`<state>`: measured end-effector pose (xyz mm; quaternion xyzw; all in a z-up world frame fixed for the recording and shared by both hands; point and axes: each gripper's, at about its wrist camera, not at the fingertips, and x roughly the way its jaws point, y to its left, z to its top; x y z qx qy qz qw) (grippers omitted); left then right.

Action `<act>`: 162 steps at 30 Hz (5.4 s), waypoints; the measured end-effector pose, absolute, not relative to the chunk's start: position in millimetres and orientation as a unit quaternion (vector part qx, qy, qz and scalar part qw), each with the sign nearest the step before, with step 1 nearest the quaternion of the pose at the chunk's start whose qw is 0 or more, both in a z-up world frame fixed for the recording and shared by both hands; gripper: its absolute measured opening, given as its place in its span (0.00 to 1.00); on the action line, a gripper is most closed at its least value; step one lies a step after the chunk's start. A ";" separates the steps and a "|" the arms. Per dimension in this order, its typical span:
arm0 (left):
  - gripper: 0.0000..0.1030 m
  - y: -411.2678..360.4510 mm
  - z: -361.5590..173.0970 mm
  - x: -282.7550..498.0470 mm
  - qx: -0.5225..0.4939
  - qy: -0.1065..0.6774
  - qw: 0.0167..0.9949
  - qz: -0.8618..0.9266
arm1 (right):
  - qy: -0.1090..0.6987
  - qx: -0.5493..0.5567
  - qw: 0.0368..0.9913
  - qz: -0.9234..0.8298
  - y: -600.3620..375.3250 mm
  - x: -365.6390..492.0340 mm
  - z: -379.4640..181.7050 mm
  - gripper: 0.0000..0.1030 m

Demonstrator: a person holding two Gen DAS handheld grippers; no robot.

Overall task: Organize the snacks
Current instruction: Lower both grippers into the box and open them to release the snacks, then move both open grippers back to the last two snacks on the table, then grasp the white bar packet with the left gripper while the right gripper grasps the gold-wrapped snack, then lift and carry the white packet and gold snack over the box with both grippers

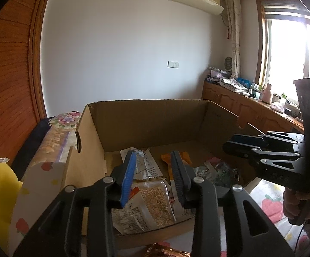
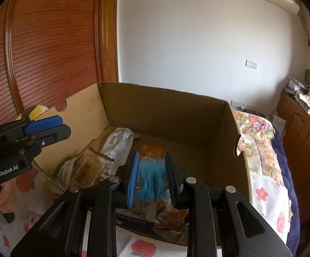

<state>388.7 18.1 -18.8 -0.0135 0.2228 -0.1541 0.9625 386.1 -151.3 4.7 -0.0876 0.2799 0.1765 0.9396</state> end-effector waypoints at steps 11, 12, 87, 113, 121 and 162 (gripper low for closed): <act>0.33 19.1 -4.2 366.4 -0.019 0.217 0.963 -0.158 | 0.265 -0.088 0.942 0.184 -152.7 362.5 20.7 0.28; 0.33 20.7 -2.0 361.6 -0.022 0.217 0.963 -0.161 | 0.261 -0.088 0.943 0.185 -151.5 358.7 23.0 0.28; 0.21 79.8 -82.3 287.2 0.021 0.386 0.903 -0.189 | 0.402 -0.109 0.871 0.262 -61.7 334.7 -67.5 0.35; 0.21 77.6 -45.9 246.3 -0.004 0.356 0.921 -0.158 | 0.427 -0.120 0.856 0.267 -67.4 316.4 -73.6 0.19; 0.22 47.1 -18.8 218.2 0.024 0.322 0.934 -0.155 | 0.393 -0.068 0.879 0.263 -113.3 265.8 -43.2 0.19; 0.18 24.1 -75.4 219.2 0.020 0.385 0.919 -0.080 | 0.341 -0.042 0.907 0.243 -181.2 194.5 -22.5 0.19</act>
